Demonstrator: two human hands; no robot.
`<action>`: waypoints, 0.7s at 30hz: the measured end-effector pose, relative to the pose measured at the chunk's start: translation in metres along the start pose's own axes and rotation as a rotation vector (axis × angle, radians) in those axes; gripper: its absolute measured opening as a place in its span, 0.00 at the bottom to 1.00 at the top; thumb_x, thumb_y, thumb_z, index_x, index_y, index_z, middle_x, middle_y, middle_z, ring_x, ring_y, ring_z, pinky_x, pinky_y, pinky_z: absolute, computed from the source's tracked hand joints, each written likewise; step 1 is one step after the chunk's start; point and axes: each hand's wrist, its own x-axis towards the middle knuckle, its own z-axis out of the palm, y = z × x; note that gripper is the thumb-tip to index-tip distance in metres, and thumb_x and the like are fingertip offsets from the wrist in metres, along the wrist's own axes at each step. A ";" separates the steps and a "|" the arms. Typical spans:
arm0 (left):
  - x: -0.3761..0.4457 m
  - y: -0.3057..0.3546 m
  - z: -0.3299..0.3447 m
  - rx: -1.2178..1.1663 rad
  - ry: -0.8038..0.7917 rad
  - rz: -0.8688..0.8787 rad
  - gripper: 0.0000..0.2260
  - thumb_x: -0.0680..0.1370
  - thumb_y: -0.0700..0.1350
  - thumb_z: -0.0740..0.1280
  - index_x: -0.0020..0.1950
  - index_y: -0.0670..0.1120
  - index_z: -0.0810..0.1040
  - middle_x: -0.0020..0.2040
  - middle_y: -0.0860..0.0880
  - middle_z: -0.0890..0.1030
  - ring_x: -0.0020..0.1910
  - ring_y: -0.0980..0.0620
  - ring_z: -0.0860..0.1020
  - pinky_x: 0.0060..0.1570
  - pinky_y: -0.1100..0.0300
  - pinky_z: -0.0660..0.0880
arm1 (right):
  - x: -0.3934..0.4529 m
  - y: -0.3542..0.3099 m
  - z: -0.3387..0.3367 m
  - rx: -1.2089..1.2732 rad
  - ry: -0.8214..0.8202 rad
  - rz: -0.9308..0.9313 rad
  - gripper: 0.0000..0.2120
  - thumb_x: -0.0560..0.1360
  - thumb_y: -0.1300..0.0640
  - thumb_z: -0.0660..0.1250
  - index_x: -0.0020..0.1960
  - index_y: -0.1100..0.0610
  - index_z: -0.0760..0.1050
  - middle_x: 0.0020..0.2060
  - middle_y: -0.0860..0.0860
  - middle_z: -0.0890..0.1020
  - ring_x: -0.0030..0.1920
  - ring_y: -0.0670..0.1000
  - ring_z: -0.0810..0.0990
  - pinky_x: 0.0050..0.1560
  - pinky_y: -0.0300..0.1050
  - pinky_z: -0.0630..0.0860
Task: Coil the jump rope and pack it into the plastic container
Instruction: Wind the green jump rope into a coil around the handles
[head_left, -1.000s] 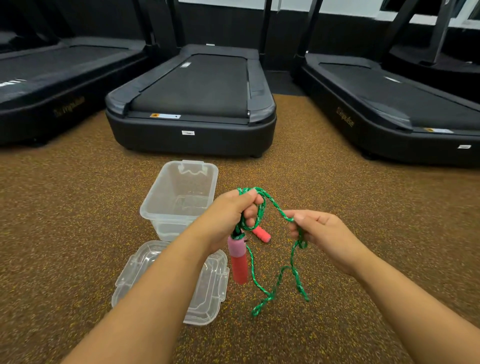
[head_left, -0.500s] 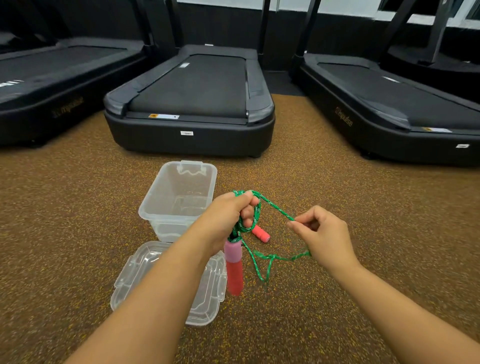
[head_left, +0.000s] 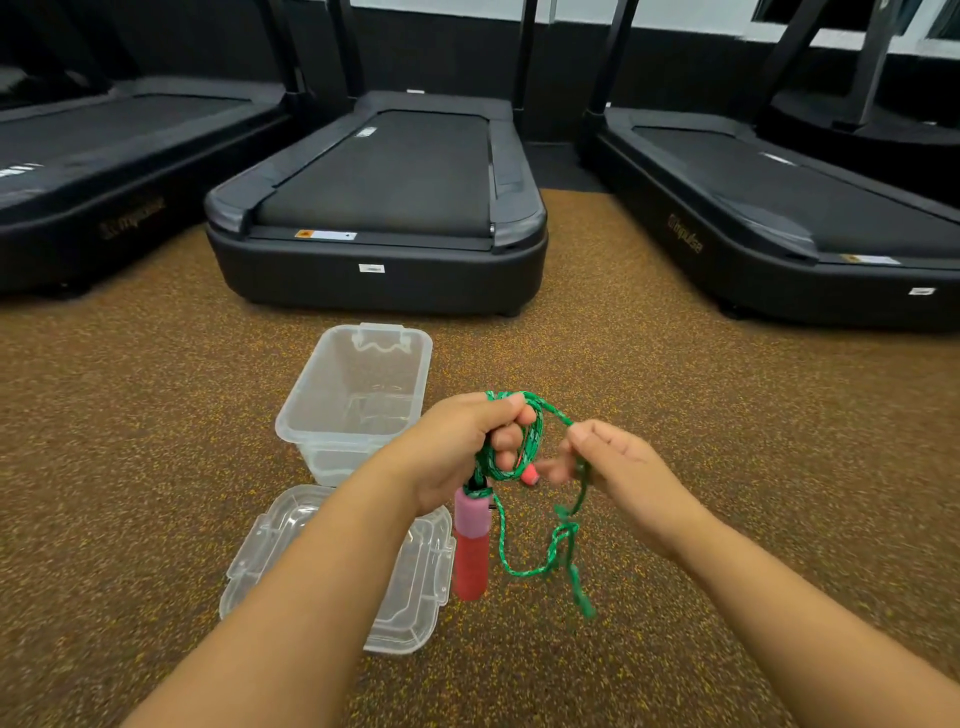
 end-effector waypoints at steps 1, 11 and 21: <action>0.001 0.000 -0.002 -0.069 0.012 0.001 0.11 0.82 0.43 0.57 0.41 0.43 0.73 0.25 0.52 0.67 0.24 0.56 0.67 0.29 0.66 0.69 | -0.001 0.001 0.000 0.033 0.041 0.014 0.13 0.81 0.56 0.56 0.42 0.56 0.75 0.30 0.52 0.80 0.42 0.56 0.83 0.53 0.52 0.74; 0.009 0.002 0.000 -0.392 0.141 0.055 0.26 0.81 0.59 0.49 0.60 0.40 0.73 0.42 0.45 0.82 0.41 0.51 0.77 0.52 0.57 0.73 | -0.011 0.006 0.025 -0.742 -0.052 -0.161 0.13 0.79 0.45 0.55 0.45 0.50 0.74 0.32 0.47 0.78 0.35 0.47 0.76 0.41 0.50 0.75; 0.003 -0.017 -0.003 0.431 0.035 0.038 0.35 0.75 0.70 0.42 0.38 0.49 0.80 0.33 0.52 0.81 0.35 0.58 0.78 0.54 0.51 0.70 | -0.006 -0.040 0.027 -0.230 0.004 -0.156 0.19 0.81 0.49 0.56 0.36 0.55 0.77 0.26 0.49 0.77 0.27 0.41 0.73 0.34 0.37 0.69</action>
